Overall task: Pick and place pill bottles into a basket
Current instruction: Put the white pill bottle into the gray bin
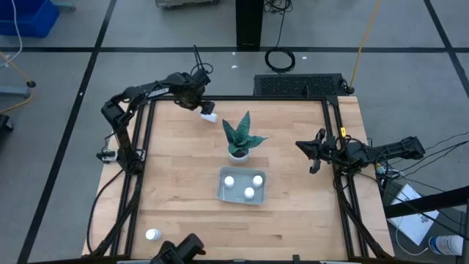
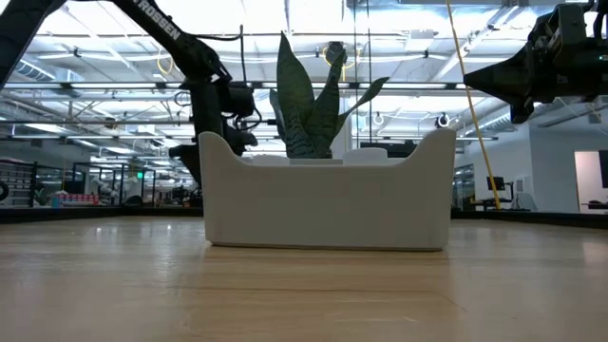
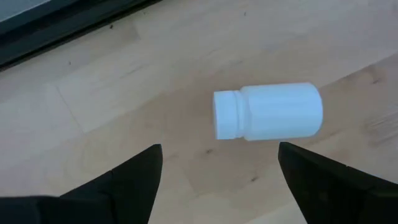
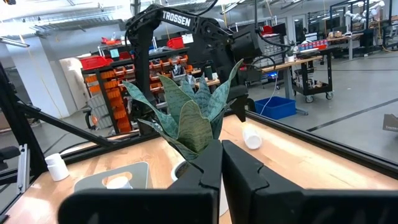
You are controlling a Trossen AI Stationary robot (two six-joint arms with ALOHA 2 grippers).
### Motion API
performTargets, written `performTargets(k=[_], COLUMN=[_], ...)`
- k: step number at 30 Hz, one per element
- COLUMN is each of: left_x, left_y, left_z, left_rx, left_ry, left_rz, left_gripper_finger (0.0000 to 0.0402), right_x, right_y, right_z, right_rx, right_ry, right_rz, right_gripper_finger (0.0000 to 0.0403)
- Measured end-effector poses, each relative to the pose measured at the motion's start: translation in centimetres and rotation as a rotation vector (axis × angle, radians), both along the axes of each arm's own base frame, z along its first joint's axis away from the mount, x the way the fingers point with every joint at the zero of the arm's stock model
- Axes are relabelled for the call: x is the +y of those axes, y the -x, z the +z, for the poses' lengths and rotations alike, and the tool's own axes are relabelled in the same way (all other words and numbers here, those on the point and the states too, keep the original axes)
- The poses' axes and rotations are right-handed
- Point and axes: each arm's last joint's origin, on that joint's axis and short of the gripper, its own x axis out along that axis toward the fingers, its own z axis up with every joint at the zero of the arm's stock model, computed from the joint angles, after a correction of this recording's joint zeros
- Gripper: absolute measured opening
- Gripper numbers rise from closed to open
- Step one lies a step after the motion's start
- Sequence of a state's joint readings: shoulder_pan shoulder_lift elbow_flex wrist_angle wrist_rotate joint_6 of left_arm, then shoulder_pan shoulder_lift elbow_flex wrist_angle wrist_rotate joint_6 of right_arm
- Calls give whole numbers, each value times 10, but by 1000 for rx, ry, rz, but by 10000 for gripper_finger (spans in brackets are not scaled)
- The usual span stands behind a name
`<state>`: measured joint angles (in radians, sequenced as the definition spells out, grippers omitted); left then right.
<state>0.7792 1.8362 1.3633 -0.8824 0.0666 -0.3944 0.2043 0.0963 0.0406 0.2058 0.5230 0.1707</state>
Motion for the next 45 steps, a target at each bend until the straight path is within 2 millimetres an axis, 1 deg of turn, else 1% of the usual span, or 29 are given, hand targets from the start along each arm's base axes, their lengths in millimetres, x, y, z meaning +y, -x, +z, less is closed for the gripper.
performTargets(k=[4, 7, 8, 11, 15, 19, 23, 27, 30, 34, 37, 41, 45], left_x=[0, 0, 0, -6, -14, -20, -31, -48, -60, -68, -73, -74, -77], left_y=[1, 0, 0, -2, -8, -17, -26, -30, -31, -28, -23, -24, -22], left_z=[1, 1, 1, 1, 1, 1, 0, -7, -20, -35, -49, -52, -52], left_rx=[14, 15, 19, 57, 62, 38, 43, 143, 171, 241, 273, 256, 268], left_ry=[-14, -34, -42, -67, -78, -123, -142, -138, -124, -160, -122, -157, -133], left_rz=[-19, -87, -143, -383, -598, -729, -889, -1051, -1156, -1169, -1178, -1168, -1129], left_gripper_finger=[303, 292, 290, 282, 270, 258, 248, 241, 237, 237, 237, 237, 237], right_x=[0, 0, 0, 0, 0, 0, 0, 0, 0, 0, 0, 0, 0], right_y=[0, 0, 0, 0, 0, 0, 0, 0, 0, 0, 0, 0, 0], right_z=[0, 0, 0, 0, 0, 0, 0, 0, 0, 0, 0, 0, 0], right_rx=[0, 0, 0, 0, 0, 0, 0, 0, 0, 0, 0, 0, 0], right_ry=[0, 0, 0, 0, 0, 0, 0, 0, 0, 0, 0, 0, 0], right_rz=[0, 0, 0, 0, 0, 0, 0, 0, 0, 0, 0, -1, 0], right_gripper_finger=[4, 4, 4, 4, 4, 4, 4, 4, 4, 4, 4, 4, 4])
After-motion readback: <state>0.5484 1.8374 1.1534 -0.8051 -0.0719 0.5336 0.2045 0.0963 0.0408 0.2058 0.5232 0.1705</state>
